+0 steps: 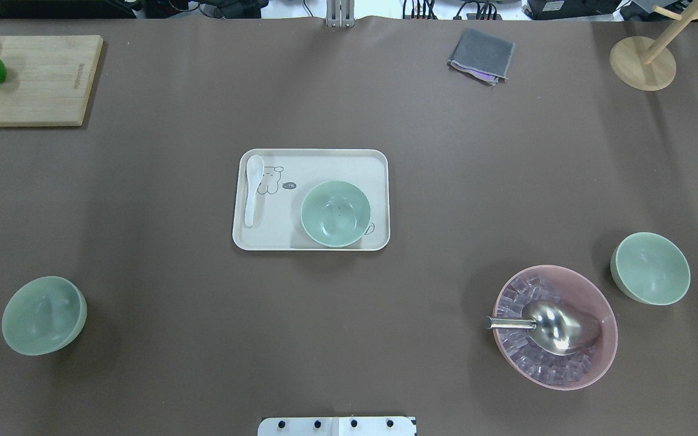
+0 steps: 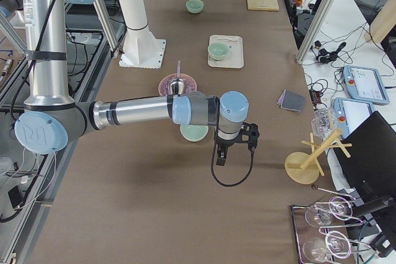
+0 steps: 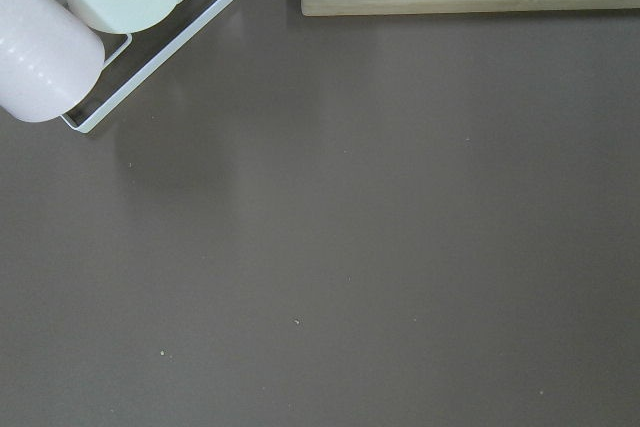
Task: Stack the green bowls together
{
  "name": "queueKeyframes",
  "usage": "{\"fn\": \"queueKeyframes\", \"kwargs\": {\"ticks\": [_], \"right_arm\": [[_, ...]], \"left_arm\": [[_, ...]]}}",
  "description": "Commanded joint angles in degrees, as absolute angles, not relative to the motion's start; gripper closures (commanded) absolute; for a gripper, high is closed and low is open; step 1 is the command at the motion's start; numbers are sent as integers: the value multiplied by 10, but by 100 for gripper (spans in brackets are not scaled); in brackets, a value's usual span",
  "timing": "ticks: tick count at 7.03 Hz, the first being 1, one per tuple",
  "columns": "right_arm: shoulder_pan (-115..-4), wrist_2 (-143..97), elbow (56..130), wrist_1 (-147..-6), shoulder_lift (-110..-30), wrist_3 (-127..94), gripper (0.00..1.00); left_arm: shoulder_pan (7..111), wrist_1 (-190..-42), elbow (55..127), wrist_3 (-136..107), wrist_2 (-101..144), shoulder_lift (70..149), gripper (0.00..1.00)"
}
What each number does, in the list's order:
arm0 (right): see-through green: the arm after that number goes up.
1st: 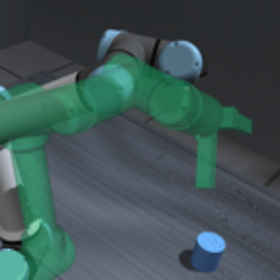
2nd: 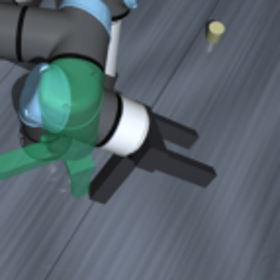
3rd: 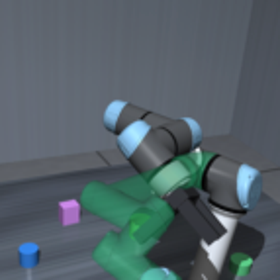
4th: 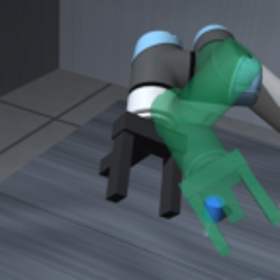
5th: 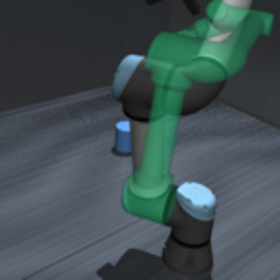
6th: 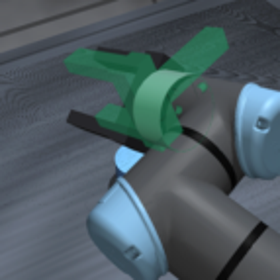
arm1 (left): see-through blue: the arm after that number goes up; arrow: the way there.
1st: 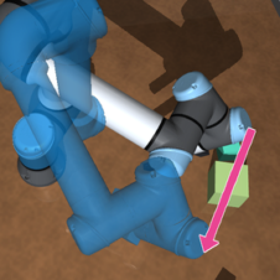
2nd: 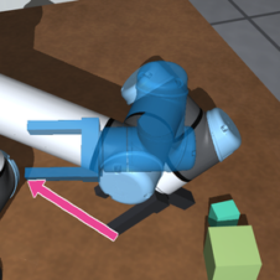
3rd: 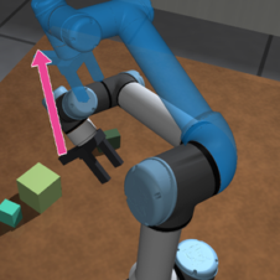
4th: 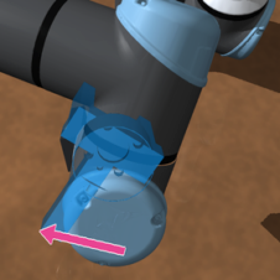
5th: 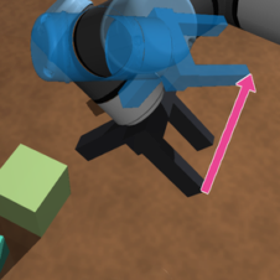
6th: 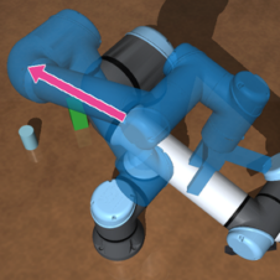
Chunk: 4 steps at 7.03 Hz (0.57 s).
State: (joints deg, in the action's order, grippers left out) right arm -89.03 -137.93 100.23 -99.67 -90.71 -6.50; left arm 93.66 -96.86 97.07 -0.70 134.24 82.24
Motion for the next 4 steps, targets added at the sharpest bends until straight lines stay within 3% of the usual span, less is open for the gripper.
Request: {"fn": "queueKeyframes", "kwargs": {"ticks": [1, 4], "right_arm": [[-890, -1379, 1003, -997, -908, -66, 0], [-890, -1380, 1004, -998, -908, -70, 0]], "left_arm": [[936, -969, 966, -7, 1293, 826, 2], [936, -968, 968, -11, 1294, 826, 2]]}}
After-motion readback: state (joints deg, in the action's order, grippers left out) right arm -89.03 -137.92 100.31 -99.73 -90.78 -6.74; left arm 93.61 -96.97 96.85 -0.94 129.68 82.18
